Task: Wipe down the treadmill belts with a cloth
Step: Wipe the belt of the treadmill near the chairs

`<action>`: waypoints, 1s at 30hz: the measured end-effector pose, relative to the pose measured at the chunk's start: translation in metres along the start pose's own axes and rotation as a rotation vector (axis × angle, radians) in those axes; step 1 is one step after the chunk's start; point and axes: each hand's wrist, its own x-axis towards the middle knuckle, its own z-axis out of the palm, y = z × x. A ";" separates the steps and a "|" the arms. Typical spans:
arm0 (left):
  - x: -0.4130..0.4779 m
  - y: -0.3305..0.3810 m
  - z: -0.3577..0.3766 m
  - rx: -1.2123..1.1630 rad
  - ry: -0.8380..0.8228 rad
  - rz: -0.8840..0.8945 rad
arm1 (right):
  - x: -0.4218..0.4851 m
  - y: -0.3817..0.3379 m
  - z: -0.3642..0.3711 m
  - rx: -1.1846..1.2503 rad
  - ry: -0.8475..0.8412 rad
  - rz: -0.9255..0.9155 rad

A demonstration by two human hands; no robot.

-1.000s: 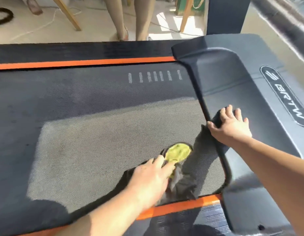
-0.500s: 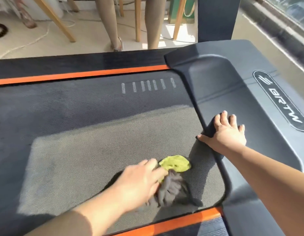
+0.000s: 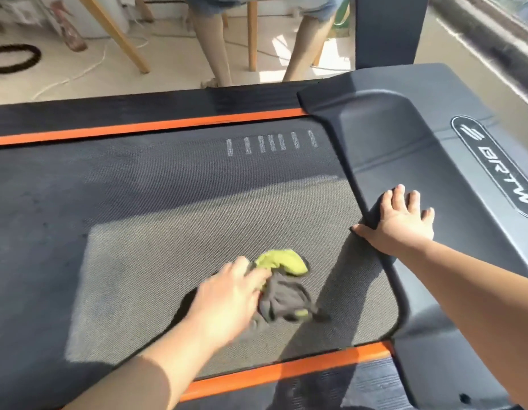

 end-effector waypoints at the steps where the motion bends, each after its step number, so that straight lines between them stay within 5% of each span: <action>1: 0.000 -0.017 -0.005 -0.010 0.030 -0.230 | -0.001 -0.003 -0.002 -0.001 -0.026 0.014; 4: -0.023 -0.021 -0.013 -0.041 0.005 -0.638 | -0.011 -0.021 -0.016 -0.032 -0.090 0.037; 9: -0.033 0.016 -0.025 -0.289 -0.079 -0.704 | -0.060 -0.087 -0.034 0.027 0.011 -0.345; 13: -0.021 0.022 -0.059 -0.968 -0.193 -0.614 | -0.117 -0.143 -0.057 0.220 -0.215 -0.539; 16: -0.046 -0.010 -0.071 -0.648 -0.168 -0.545 | -0.154 -0.159 -0.061 0.128 -0.264 -0.593; 20: -0.093 -0.075 -0.071 -0.060 -0.466 -0.605 | -0.197 -0.186 -0.044 0.000 -0.381 -0.620; 23: -0.107 -0.089 -0.064 0.030 -0.501 -0.590 | -0.211 -0.209 -0.018 -0.022 -0.379 -0.583; 30: -0.108 -0.104 -0.061 -0.022 -0.538 -0.556 | -0.159 -0.201 -0.001 0.084 -0.088 -0.666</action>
